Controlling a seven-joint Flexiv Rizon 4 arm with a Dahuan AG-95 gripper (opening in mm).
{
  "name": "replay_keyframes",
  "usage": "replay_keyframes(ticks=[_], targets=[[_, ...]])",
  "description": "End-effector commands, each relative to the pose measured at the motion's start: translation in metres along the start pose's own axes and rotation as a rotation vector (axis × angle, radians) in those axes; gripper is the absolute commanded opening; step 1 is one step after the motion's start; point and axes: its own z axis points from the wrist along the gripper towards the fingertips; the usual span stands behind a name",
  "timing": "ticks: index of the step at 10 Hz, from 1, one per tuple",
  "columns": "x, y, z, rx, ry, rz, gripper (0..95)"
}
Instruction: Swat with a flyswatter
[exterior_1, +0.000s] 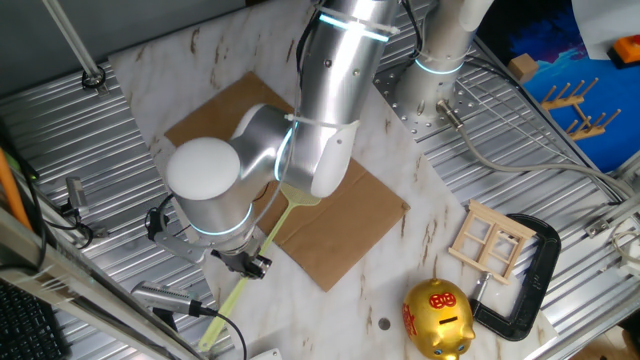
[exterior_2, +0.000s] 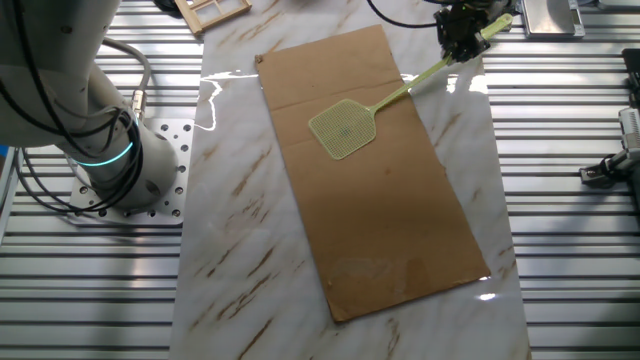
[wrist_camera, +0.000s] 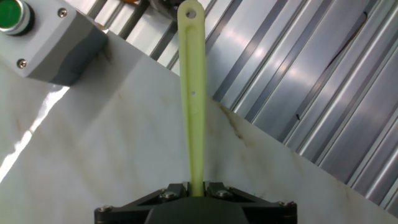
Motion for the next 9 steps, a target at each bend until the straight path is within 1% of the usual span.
replay_keyframes(ticks=[1, 3, 5, 6, 7, 8, 9], targets=[[0.001, 0.001, -0.001, -0.013, 0.008, -0.019, 0.0], [0.008, 0.000, -0.007, -0.033, 0.039, -0.093, 0.0], [0.016, -0.002, -0.013, -0.046, 0.059, -0.177, 0.0], [0.019, -0.003, -0.014, -0.047, 0.059, -0.289, 0.0], [0.019, -0.003, -0.015, -0.048, 0.055, -0.365, 0.0], [0.019, -0.003, -0.014, -0.048, 0.055, -0.416, 0.0], [0.019, -0.003, -0.014, -0.047, 0.057, -0.435, 0.0]])
